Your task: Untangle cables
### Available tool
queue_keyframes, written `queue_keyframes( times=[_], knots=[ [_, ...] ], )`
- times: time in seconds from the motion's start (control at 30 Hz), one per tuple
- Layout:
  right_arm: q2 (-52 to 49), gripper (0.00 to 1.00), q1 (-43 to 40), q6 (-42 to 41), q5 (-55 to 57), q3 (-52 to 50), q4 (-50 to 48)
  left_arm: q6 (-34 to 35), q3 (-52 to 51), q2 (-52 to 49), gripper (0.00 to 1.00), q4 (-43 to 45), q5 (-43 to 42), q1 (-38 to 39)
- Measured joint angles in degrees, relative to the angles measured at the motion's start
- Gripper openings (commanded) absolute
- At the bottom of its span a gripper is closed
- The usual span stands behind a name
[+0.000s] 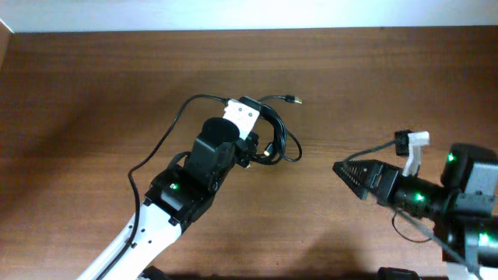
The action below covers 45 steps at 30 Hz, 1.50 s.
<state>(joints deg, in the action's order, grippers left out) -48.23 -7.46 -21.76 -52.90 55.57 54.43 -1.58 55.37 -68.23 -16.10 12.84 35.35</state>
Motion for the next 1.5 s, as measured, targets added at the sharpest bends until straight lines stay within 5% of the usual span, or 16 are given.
queue_keyframes(
  times=[0.23, 0.37, 0.5, 0.73, 1.03, 1.13, 1.37, 1.5],
  knots=[
    [-4.2, 0.99, 0.0, -1.0, -9.8, 0.0, -0.3, 4.3, 0.0, 0.0, 0.0, 0.1, 1.3, 0.0],
    [-4.2, 0.99, 0.0, -1.0, -10.4, 0.0, -0.4, 4.0, 0.0, 0.0, 0.0, 0.1, -8.0, 0.0],
    [-4.2, 0.99, 0.0, -0.1, -10.4, 0.0, -0.4, -5.2, 0.0, 0.0, 0.0, 0.1, -21.9, 0.0],
    [-4.2, 0.86, 0.0, 3.9, -10.4, 0.0, 0.7, -10.2, 0.0, 0.0, 0.0, 5.0, -48.7, -7.5],
    [-4.2, 0.82, 0.0, 10.4, -17.8, 0.0, 1.1, -15.4, 0.0, 0.0, 0.0, 8.3, -69.2, -12.3],
    [-4.2, 0.71, 0.0, 11.0, -18.1, 0.0, 1.1, -16.7, 0.0, 0.0, 0.0, 7.8, -72.0, -12.3],
    [-4.2, 0.71, 0.0, 11.3, -18.2, 0.0, 1.1, -16.7, 0.0, 0.0, 0.0, 4.4, -72.1, -12.2],
    [-4.2, 0.72, 0.0, 11.3, -18.4, 0.0, 1.1, -8.9, 0.0, 0.0, 0.0, 6.6, -55.4, -7.9]
  ],
)
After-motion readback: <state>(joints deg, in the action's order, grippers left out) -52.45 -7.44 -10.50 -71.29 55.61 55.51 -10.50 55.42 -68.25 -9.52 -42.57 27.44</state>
